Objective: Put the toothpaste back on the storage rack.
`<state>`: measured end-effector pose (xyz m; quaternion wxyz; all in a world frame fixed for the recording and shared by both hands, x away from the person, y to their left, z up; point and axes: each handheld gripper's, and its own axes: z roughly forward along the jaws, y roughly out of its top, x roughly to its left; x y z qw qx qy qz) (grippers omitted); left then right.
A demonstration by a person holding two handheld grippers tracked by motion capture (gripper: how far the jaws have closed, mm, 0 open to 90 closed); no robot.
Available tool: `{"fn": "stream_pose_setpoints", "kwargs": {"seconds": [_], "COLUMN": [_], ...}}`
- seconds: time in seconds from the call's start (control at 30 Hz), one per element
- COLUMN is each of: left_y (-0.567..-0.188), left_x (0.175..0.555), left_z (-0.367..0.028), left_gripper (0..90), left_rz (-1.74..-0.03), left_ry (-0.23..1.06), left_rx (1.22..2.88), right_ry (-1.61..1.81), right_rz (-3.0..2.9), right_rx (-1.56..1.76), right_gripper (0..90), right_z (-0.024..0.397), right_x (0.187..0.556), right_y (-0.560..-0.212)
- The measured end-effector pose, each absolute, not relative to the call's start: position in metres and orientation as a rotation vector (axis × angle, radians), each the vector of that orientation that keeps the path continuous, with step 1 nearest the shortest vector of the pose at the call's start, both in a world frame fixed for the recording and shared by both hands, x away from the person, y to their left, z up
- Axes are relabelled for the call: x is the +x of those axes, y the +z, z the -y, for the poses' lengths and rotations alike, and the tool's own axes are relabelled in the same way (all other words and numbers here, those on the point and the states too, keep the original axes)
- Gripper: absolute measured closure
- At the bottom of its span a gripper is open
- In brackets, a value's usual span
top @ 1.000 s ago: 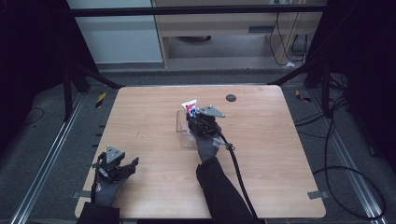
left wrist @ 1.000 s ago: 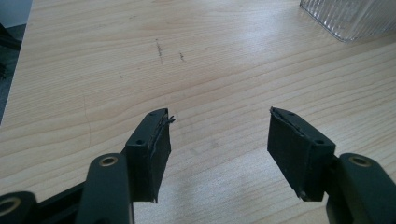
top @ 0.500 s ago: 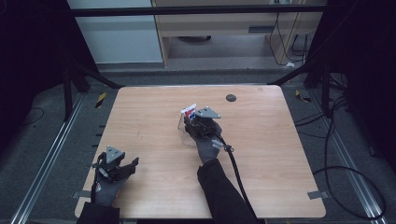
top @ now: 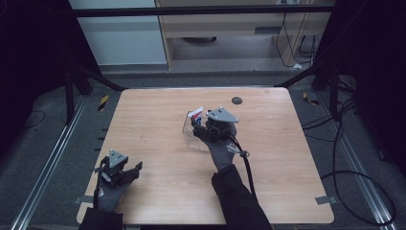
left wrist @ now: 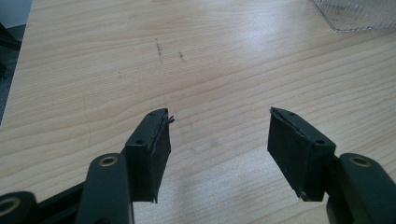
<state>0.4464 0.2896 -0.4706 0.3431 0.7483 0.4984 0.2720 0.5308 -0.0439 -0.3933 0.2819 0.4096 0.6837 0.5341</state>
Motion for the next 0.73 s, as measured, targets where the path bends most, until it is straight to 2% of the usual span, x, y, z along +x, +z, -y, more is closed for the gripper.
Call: {"fn": "stream_pose_setpoints", "kwargs": {"seconds": [0.27,0.47,0.73], "left_y": [-0.47,-0.47,-0.47], "left_x": [0.446,0.446,0.446], "left_z": [-0.289,-0.288,-0.288], "left_gripper": [37.9,39.0,44.9], "left_rz": [-1.291,-1.287,-1.278], "left_ry": [0.708,0.704,0.689], "left_rx": [1.947,1.95,1.955], "right_ry": [1.432,1.395,1.333], "right_rz": [-1.903,-1.959,-1.942], "right_rx": [1.072,1.096,1.189], "right_gripper": [22.0,20.9,19.2], "right_z": [0.078,0.113,0.166], "right_x": [0.501,0.478,0.457], "right_y": [-0.385,-0.395,-0.415]}}
